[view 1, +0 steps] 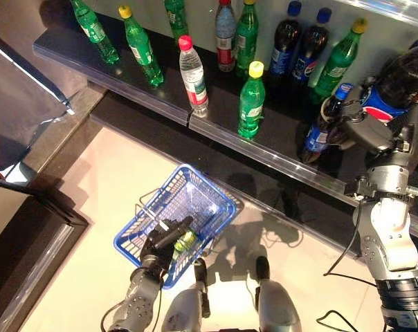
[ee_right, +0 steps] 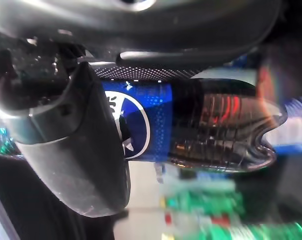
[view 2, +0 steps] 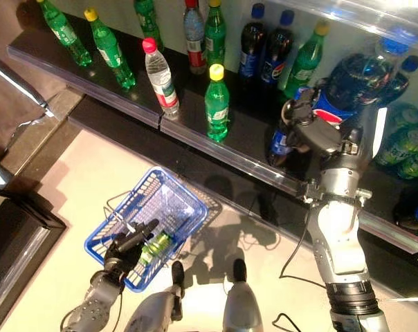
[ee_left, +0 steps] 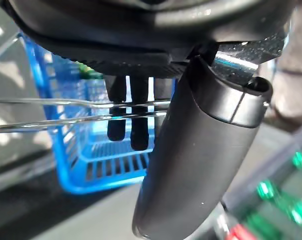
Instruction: Pick up the drink and place into the basket.
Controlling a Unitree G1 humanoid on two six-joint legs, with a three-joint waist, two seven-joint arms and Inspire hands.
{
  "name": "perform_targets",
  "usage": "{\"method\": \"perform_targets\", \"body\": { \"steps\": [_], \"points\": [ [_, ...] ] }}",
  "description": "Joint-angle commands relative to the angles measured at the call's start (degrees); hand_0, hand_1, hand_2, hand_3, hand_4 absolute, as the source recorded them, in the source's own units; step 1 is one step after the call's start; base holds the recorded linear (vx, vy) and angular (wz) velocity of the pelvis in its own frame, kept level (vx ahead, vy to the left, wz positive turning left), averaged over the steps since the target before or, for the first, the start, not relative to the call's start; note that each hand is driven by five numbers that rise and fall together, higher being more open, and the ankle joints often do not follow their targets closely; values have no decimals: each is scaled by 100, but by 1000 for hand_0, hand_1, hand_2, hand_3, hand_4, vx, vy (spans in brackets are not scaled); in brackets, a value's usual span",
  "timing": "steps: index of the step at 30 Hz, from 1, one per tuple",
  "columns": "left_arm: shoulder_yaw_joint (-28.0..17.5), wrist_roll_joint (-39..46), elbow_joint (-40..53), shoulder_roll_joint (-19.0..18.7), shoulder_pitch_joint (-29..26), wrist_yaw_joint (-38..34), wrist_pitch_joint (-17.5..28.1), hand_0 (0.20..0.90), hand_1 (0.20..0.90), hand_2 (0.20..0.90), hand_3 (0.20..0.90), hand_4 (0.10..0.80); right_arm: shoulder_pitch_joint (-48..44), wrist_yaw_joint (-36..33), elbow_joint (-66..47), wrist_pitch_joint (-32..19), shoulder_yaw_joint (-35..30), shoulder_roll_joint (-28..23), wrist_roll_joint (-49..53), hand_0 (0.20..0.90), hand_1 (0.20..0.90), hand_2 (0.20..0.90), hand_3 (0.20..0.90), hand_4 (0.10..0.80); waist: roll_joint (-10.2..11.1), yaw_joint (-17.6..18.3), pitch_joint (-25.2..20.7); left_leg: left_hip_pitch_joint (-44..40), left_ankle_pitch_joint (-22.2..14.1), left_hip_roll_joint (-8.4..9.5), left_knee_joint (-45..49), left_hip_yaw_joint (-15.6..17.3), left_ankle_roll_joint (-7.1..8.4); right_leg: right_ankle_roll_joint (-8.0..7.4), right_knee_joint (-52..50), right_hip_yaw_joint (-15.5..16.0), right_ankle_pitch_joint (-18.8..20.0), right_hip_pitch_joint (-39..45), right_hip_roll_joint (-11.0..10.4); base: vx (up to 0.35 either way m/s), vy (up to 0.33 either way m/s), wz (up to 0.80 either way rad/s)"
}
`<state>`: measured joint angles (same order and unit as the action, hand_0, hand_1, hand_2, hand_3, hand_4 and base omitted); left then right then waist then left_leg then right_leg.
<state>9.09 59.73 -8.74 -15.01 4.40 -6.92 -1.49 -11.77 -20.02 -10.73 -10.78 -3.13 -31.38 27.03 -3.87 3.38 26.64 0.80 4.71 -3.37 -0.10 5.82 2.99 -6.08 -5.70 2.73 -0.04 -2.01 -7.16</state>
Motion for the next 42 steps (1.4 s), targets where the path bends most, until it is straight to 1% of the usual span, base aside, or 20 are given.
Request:
{"method": "perform_targets", "body": {
  "steps": [1,6,11,12,15,17,20,24,25,26,29,32,33,35,39,41,42],
  "points": [
    [-128,259,2029,-546,-78,1088,170,300,300,300,200,100,131,679,-1008,-489,442,-60,26,300,300,300,200,100,131,-26,-1552,-25,-766,294,659,103,-180,379,135,-6,-172,245,367,-10,66,2],
    [-151,657,2764,-813,-57,1300,-99,300,300,300,200,100,480,1104,-1100,-196,974,192,271,300,300,300,200,100,107,-111,-1597,-153,-748,330,584,32,-193,343,168,83,-185,381,346,16,40,1],
    [-169,911,3304,-1073,-44,1388,-330,300,300,300,200,100,742,1163,-1141,13,1590,325,218,300,300,300,200,100,82,-187,-1665,-270,-707,338,461,3,-192,302,223,192,-196,479,300,33,50,5],
    [-193,969,3403,-1126,-43,1414,-390,300,300,300,200,100,777,1135,-1138,57,1673,323,104,300,300,300,200,100,76,-197,-1671,-270,-702,337,457,8,-190,298,221,212,-205,481,291,13,60,7],
    [-160,1252,3601,-1266,-61,1437,-511,300,300,300,200,100,801,1198,-1192,140,1905,242,196,300,300,300,200,100,46,-211,-1645,-244,-690,334,468,8,-187,296,186,264,-221,448,268,-14,61,5],
    [-147,1413,3602,-1343,-70,1508,-578,300,300,300,200,100,792,1244,-1179,126,2009,198,182,300,300,300,200,100,31,-218,-1625,-234,-686,339,476,-4,-187,295,169,286,-224,434,255,-7,46,2],
    [42,1652,3647,-1482,-124,1547,-806,300,300,300,200,100,562,1147,-1079,12,2291,137,188,300,300,300,200,100,12,-265,-1581,-218,-690,362,523,-42,-196,295,143,342,-229,435,233,7,33,4],
    [537,1527,3636,-1666,-451,1661,-826,300,300,300,200,100,-239,749,-878,-188,2729,64,194,300,300,300,200,100,-23,-377,-1429,4,-726,430,809,-149,-214,351,-17,440,-255,314,200,-38,9,12],
    [550,1519,3631,-1668,-467,1671,-832,300,300,300,200,100,-269,742,-868,-197,2742,67,192,300,300,300,200,100,-24,-377,-1420,15,-729,432,823,-154,-215,353,-26,444,-258,307,199,-65,4,10],
    [743,1553,3625,-1761,-658,1691,-841,300,300,300,200,100,-646,604,-745,-227,2901,110,231,300,300,300,200,100,-45,-417,-1329,102,-739,458,951,-195,-216,376,-123,486,-273,252,188,-46,4,7],
    [1059,1688,3564,-1754,-974,1613,-940,300,300,300,200,100,-1155,369,-439,-206,3184,301,202,300,300,300,200,100,-80,-470,-1232,224,-768,511,1178,-284,-219,410,-292,543,-317,204,166,7,20,16],
    [1294,1756,3504,-1669,-1136,1598,-959,300,300,300,200,100,-1358,276,-202,-58,3417,454,141,300,300,300,200,100,-125,-491,-1214,248,-783,543,1276,-338,-225,432,-405,559,-355,193,145,85,60,24],
    [1471,1833,3492,-1603,-1244,1623,-901,300,300,300,200,100,-1445,213,59,21,3613,539,66,300,300,300,200,100,-168,-500,-1198,286,-785,576,1354,-364,-231,449,-477,565,-380,182,119,96,93,18],
    [1570,1846,3492,-1548,-1298,1699,-873,300,300,300,200,100,-1460,218,211,135,3723,595,34,300,300,300,200,100,-200,-502,-1190,307,-789,597,1388,-380,-236,457,-527,571,-400,163,104,66,103,10],
    [1961,1997,3501,-1444,-1637,2059,-602,300,300,300,200,100,-1544,231,1191,89,4166,830,-440,300,300,300,200,100,-291,-512,-1070,473,-824,678,1584,-402,-253,474,-709,603,-466,31,8,4,95,7],
    [2037,1962,3483,-1414,-1765,2138,-459,300,300,300,200,100,-1619,243,1411,155,4248,885,-562,300,300,300,200,100,-303,-509,-1024,519,-826,685,1611,-391,-257,483,-749,607,-477,-20,-7,-45,46,4],
    [2109,1953,3477,-1403,-1897,2143,-342,300,300,300,200,100,-1697,237,1669,109,4323,944,-635,300,300,300,200,100,-315,-512,-982,578,-821,699,1645,-390,-255,490,-786,606,-487,-71,-17,-72,42,3]
  ]
}}
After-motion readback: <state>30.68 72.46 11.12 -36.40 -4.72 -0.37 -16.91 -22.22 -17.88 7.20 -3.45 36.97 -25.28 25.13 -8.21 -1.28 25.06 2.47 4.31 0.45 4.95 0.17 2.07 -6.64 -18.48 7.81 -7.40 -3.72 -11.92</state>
